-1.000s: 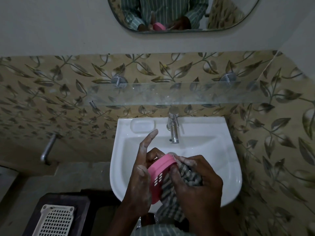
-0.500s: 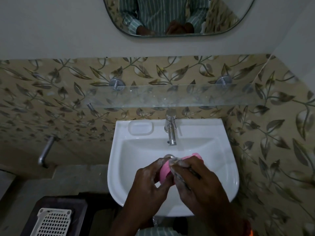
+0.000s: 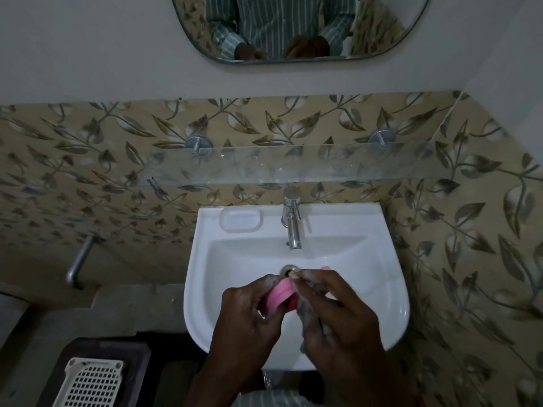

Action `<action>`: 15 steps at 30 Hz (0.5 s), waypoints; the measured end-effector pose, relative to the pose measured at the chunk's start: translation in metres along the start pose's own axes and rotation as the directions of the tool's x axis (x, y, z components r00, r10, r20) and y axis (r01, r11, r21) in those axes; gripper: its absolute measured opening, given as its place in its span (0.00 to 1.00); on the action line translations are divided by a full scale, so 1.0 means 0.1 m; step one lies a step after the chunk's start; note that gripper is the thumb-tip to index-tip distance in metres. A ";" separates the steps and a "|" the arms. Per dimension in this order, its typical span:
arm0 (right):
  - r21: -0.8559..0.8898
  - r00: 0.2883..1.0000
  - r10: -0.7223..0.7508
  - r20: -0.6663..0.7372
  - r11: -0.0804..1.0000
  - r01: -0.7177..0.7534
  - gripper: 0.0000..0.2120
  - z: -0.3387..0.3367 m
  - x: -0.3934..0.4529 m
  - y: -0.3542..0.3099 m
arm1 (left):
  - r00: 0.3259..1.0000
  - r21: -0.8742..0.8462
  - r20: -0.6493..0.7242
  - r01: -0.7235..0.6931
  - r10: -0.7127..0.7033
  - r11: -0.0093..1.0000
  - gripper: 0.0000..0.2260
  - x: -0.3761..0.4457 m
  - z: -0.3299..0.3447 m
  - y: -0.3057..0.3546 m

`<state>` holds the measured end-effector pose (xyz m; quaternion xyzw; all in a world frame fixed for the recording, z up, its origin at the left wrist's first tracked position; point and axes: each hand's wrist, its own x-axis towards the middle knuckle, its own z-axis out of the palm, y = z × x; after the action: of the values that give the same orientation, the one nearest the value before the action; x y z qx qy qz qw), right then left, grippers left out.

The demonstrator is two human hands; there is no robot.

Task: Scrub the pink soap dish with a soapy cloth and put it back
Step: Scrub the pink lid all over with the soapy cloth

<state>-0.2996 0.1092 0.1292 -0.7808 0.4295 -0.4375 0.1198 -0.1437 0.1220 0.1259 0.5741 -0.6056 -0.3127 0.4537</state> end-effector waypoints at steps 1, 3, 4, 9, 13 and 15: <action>0.000 1.000 -0.001 0.005 1.000 0.001 0.14 0.03 -0.03 -0.04 | 1.000 -0.003 0.005 -0.002 0.002 1.000 0.06 0.00 0.01 0.00; 0.077 0.996 -0.037 0.077 0.997 0.031 0.14 0.04 -0.09 -0.14 | 1.000 -0.059 0.021 0.005 -0.003 0.998 0.06 -0.02 0.03 0.01; 0.075 0.990 -0.113 0.088 0.991 0.106 0.13 0.03 -0.09 -0.16 | 1.000 -0.107 0.028 0.015 -0.012 0.994 0.06 -0.03 0.04 0.02; -0.011 0.974 -0.213 0.074 0.977 0.215 0.14 -0.03 -0.11 -0.16 | 0.998 -0.087 0.027 -0.048 0.050 0.995 0.12 -0.01 0.03 0.09; -0.053 0.988 -0.153 0.000 0.987 0.153 0.16 -0.04 -0.20 -0.05 | 0.995 0.038 0.029 -0.093 0.092 0.995 0.10 -0.03 0.06 0.07; -0.030 0.998 -0.021 -0.064 0.999 0.019 0.12 -0.10 -0.17 0.07 | 0.998 0.059 -0.015 -0.064 0.065 0.996 0.07 -0.07 0.08 0.06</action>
<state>-0.3153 0.1196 0.1214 -0.7723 0.4318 -0.4572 0.0903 -0.1540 0.1283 0.1271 0.5699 -0.6288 -0.2752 0.4518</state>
